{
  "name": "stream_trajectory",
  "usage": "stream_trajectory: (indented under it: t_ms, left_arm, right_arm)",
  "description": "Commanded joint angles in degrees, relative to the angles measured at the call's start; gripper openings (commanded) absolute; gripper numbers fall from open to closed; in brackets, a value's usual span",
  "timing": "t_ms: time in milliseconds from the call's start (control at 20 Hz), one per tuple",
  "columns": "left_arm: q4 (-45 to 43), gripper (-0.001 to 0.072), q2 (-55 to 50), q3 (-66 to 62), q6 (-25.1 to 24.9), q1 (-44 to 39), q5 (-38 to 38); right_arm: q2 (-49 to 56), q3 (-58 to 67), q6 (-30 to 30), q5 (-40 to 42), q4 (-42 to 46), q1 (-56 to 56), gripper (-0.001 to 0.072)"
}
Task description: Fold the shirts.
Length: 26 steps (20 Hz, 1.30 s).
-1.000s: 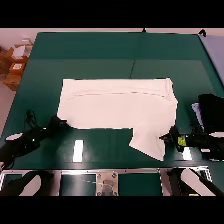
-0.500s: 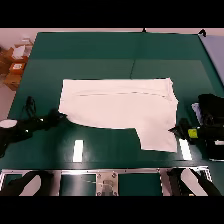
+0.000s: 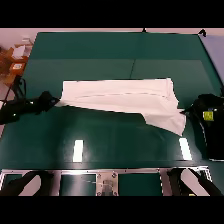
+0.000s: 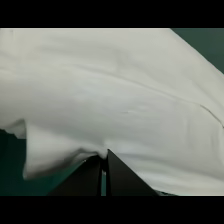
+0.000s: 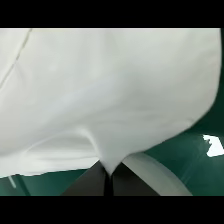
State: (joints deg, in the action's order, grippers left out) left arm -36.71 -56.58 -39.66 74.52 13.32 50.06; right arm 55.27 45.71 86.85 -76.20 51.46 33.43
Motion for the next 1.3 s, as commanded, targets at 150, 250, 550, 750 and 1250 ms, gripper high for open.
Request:
stream_trajectory:
  t_ms: [150, 250, 550, 750, 1250]
  left_arm:
    - [1.5, 0.0021, -17.4, -15.6, 0.0, -3.9, -1.7]
    - [1.5, 0.0022, -25.2, -22.9, 0.1, -6.7, -4.1]
    - [1.6, 0.0022, -43.4, -40.1, 3.2, -7.5, -5.5]
    - [2.7, 0.0471, -49.6, -43.5, 3.0, -9.4, -8.2]
    - [3.8, 0.0712, -49.3, -58.5, 3.1, -1.6, 13.9]
  right_arm:
    - [21.2, 20.6, 1.2, 7.3, -3.7, -10.7, 0.0018]
    - [29.1, 28.0, 2.7, 7.3, -3.7, -11.6, 0.0018]
    - [49.2, 44.5, 3.5, 7.9, -3.7, -12.2, 0.0019]
    - [55.6, 47.5, 1.8, 12.1, -6.1, -13.0, 0.0134]
    - [58.0, 56.2, -10.6, -3.6, -0.3, -0.5, 0.0607]
